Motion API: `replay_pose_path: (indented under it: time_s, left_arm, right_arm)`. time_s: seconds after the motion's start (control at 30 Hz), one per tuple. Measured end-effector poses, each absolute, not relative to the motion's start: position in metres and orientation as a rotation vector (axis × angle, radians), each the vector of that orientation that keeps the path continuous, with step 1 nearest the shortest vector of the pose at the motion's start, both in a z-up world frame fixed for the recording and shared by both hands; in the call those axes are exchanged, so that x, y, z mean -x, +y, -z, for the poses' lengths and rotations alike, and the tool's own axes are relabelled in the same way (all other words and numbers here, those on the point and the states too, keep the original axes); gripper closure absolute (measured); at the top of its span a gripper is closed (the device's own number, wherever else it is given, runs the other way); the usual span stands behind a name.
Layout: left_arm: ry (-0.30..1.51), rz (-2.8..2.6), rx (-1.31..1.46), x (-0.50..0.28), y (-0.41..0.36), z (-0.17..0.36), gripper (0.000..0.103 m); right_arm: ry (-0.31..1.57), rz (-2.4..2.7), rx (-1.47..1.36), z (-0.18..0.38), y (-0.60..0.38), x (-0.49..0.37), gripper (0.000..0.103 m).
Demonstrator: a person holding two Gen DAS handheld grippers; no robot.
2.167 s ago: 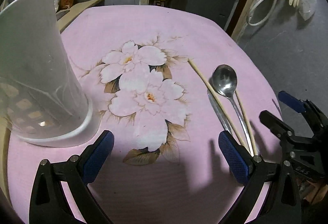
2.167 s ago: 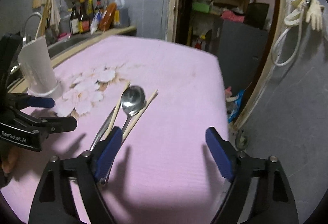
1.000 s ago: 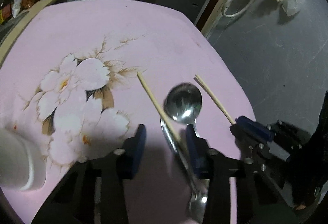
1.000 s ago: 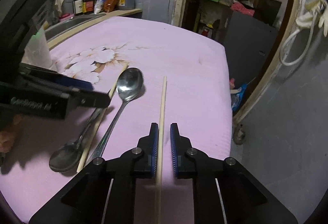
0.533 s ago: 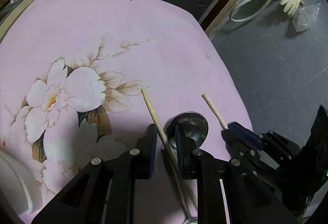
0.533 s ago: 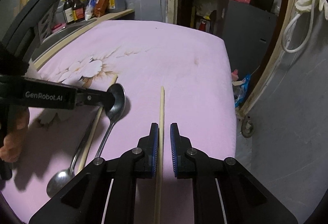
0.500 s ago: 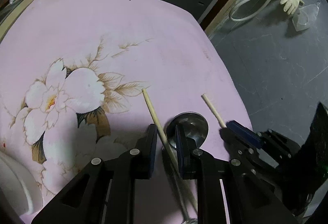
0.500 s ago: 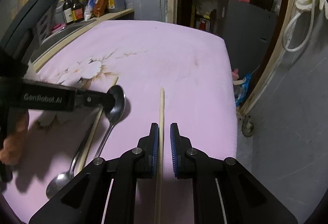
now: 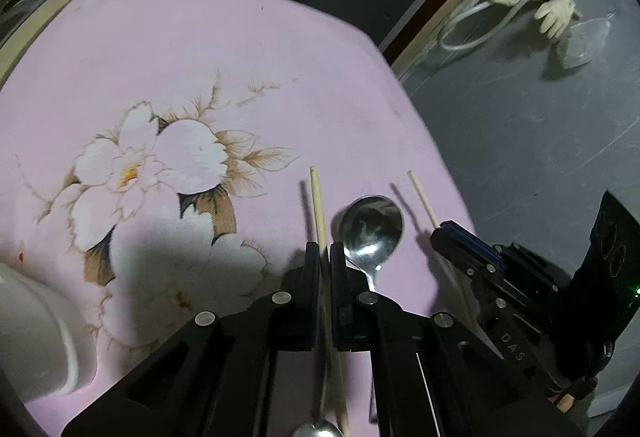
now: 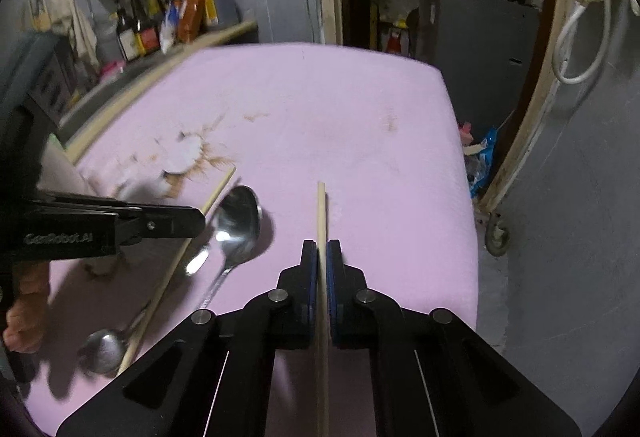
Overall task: Organize utensils
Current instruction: 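Carry both chopsticks over the caddy and open both grippers to drop them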
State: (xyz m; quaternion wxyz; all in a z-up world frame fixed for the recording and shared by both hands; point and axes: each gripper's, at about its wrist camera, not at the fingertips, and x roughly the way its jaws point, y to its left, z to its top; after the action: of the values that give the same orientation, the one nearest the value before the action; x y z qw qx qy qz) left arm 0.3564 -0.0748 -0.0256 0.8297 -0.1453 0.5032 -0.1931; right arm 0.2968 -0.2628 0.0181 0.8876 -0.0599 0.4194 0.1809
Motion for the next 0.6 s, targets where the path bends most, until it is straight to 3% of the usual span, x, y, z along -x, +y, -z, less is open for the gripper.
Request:
replay_pose_path:
  time_s: [0.6]
  left_arm:
    - [0.458,0.355,0.173,-0.250,-0.056,-0.075,0.101]
  right_arm:
    - [0.244,-0.352,0.025,-0.105,-0.231,-0.203,0.100]
